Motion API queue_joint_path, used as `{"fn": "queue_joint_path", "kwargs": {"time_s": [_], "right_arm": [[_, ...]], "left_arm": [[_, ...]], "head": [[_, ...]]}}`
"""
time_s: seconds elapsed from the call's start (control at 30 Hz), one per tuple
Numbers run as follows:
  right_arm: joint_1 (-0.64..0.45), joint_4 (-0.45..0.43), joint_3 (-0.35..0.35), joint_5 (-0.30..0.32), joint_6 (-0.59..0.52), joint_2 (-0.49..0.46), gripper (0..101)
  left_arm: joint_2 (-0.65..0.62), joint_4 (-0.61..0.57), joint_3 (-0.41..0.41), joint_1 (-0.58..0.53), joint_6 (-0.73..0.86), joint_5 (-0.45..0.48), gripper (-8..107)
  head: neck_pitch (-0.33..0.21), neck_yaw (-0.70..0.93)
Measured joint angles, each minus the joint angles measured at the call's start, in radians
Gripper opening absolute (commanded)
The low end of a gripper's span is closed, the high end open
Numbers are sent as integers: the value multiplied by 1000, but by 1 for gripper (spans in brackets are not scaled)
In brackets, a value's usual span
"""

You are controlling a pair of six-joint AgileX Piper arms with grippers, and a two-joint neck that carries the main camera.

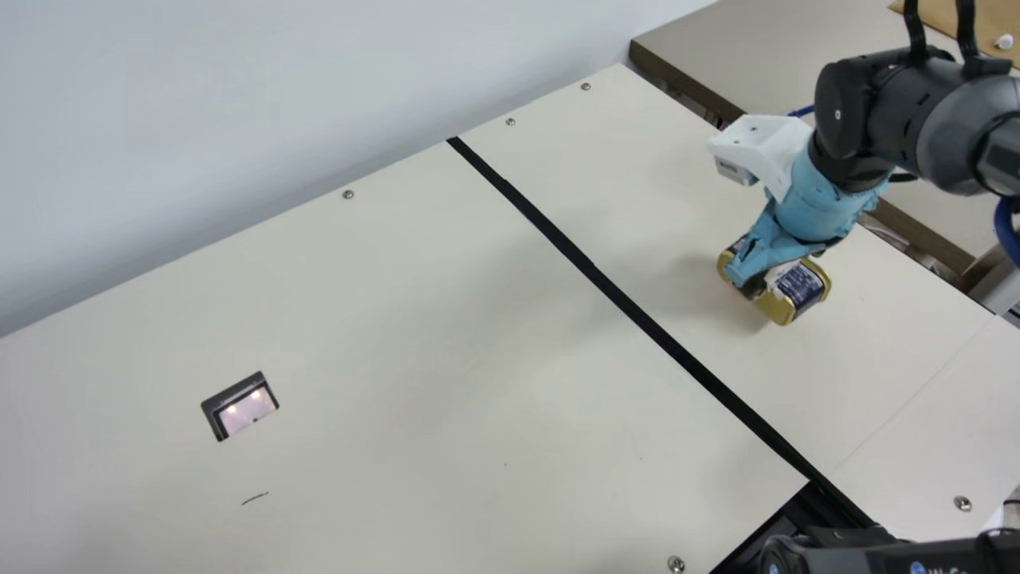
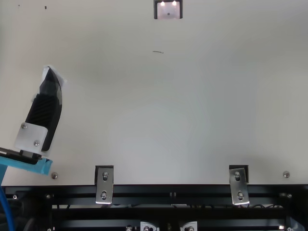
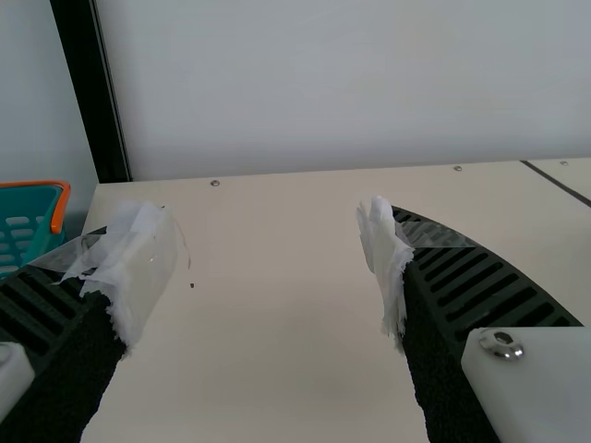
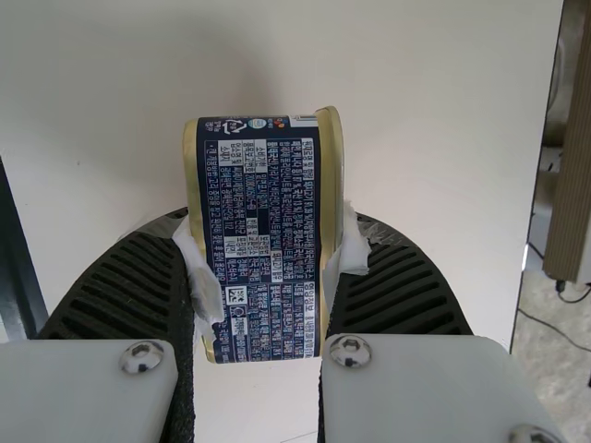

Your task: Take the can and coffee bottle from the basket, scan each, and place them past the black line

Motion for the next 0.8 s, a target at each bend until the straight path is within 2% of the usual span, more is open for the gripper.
{"fn": "queue_joint_path", "kwargs": {"time_s": [0.03,0.07,0.37,0.57,0.8], "right_arm": [[-7,9,1,0,-5,-1,85],[-15,14,5,2,-5,-4,101],[-55,31,19,-6,-9,-18,101],[-41,33,-21,-43,11,-10,101],[15,87,-74,-76,10,-16,101]], "left_arm": [[0,0,0,0,0,0,90],[0,0,0,0,0,0,90],[0,0,0,0,0,0,90],[0,0,0,0,0,0,90],[0,0,0,0,0,0,90]], "head": [[0,0],[0,0],[5,0],[0,0],[5,0]]}}
